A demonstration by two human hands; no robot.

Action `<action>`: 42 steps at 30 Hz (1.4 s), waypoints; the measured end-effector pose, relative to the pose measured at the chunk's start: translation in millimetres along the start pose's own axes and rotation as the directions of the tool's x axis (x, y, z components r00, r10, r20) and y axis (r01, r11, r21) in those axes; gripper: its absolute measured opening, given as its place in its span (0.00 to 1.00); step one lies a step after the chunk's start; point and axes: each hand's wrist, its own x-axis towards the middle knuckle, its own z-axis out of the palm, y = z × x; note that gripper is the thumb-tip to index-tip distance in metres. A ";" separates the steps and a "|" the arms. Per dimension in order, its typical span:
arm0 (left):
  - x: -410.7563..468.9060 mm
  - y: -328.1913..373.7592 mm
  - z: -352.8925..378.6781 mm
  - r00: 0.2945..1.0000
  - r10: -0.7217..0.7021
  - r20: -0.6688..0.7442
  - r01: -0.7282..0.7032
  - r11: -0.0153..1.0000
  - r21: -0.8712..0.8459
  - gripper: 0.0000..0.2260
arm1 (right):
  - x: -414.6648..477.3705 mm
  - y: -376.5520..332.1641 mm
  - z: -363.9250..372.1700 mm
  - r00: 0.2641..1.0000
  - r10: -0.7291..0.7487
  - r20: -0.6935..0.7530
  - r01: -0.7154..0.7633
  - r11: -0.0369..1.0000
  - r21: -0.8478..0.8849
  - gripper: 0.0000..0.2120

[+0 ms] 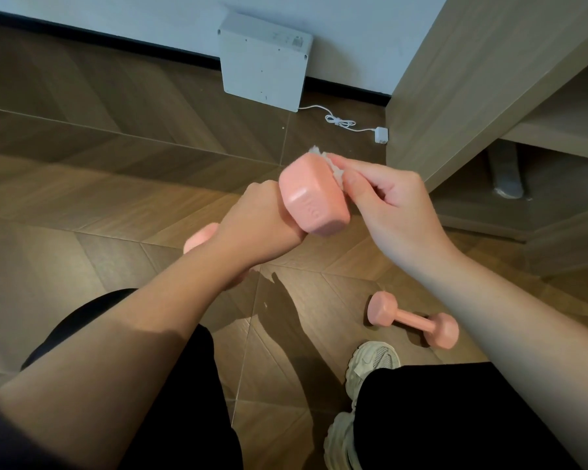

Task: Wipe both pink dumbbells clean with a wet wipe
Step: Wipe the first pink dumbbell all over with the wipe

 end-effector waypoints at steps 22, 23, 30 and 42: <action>-8.1 10.9 6.9 0.965 -0.122 0.232 -0.024 0.840 0.542 0.06 | 7.3 7.7 6.4 0.939 0.231 0.256 -0.194 0.967 -0.163 0.13; -8.6 12.1 7.5 0.967 -0.102 0.233 -0.049 0.826 0.562 0.05 | 6.8 8.2 6.8 0.934 0.245 0.259 -0.203 0.963 -0.178 0.14; -4.9 10.2 8.8 0.952 -0.173 0.252 0.025 0.867 0.498 0.08 | -6.7 3.2 12.3 0.969 0.015 0.246 0.069 0.942 -0.330 0.15; -1.0 9.3 11.8 0.918 -0.264 0.295 0.141 0.914 0.380 0.06 | -2.8 6.3 11.7 0.970 0.062 0.237 0.021 0.943 -0.333 0.15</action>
